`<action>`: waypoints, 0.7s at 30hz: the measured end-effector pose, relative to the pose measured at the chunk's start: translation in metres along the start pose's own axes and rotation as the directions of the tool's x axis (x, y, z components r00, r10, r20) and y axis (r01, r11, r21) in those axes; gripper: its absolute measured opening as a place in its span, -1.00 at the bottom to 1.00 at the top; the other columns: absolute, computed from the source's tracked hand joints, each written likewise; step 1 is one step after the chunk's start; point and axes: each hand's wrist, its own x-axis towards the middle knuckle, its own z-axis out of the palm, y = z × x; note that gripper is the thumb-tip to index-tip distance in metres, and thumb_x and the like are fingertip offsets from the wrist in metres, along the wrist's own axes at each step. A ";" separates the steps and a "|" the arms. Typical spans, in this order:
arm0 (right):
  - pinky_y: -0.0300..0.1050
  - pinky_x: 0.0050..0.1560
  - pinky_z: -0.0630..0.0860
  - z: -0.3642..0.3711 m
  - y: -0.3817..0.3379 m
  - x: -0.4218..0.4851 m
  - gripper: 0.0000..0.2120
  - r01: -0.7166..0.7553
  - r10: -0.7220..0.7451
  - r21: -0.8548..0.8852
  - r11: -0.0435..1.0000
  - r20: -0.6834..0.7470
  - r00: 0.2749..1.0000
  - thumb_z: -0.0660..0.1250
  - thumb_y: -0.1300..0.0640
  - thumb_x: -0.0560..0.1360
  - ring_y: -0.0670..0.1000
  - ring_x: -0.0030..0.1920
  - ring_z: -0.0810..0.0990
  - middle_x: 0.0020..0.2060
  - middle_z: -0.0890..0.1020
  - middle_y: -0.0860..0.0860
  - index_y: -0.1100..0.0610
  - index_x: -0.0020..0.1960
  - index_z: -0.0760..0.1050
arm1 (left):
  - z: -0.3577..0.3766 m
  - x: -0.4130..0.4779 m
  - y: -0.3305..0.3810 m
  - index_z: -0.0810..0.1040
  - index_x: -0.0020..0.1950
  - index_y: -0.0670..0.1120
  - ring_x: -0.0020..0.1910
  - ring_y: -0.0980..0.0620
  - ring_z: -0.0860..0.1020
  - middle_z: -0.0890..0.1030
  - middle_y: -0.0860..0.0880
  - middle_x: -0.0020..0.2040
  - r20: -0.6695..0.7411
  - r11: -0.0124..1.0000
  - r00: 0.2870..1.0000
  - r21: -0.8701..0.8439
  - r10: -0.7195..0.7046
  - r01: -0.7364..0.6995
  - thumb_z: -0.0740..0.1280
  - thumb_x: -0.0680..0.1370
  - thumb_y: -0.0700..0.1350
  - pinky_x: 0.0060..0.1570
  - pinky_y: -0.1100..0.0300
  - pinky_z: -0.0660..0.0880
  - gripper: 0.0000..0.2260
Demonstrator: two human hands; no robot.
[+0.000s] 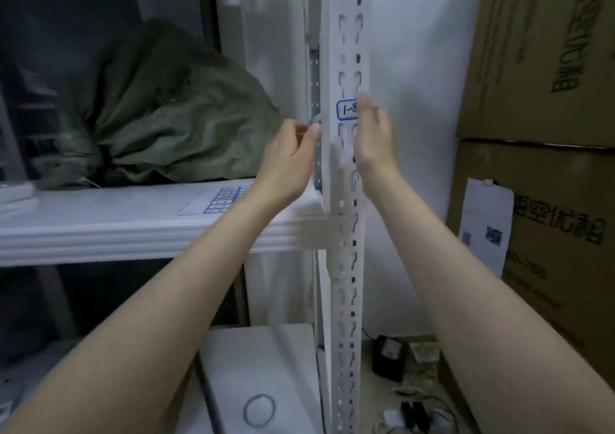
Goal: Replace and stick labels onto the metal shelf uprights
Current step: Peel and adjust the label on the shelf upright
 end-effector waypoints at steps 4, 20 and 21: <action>-0.11 -0.23 0.37 0.007 0.012 -0.002 -0.56 0.090 -0.095 -0.130 0.987 -0.037 0.995 0.07 -0.20 0.59 -0.03 -0.32 0.42 -0.40 0.45 -0.07 0.10 -0.28 0.35 | 0.016 0.023 0.017 0.51 0.03 -0.19 -0.08 -0.10 0.61 0.61 -0.16 -0.05 0.053 0.964 0.994 -0.243 -0.100 0.110 0.14 0.53 0.27 -0.01 -0.02 0.54 -0.49; -0.15 -0.35 0.33 0.005 0.024 0.001 -0.46 0.241 -0.249 -0.174 0.955 -0.027 0.968 0.03 -0.16 0.62 -0.03 -0.45 0.38 -0.53 0.41 -0.02 0.14 -0.43 0.29 | 0.081 0.015 -0.018 0.47 -0.20 -0.26 -0.30 -0.01 0.47 0.55 -0.19 -0.30 -0.312 0.917 0.949 -0.364 0.046 -0.164 0.08 0.57 0.13 -0.26 0.11 0.40 -0.53; -0.15 -0.35 0.33 0.005 0.025 0.001 -0.46 0.243 -0.251 -0.174 0.954 -0.028 0.967 0.03 -0.16 0.62 -0.02 -0.44 0.38 -0.53 0.41 -0.02 0.14 -0.42 0.29 | 0.081 0.015 -0.018 0.47 -0.19 -0.27 -0.29 -0.03 0.48 0.56 -0.21 -0.29 -0.309 0.914 0.950 -0.370 0.050 -0.168 0.08 0.57 0.14 -0.25 0.09 0.42 -0.52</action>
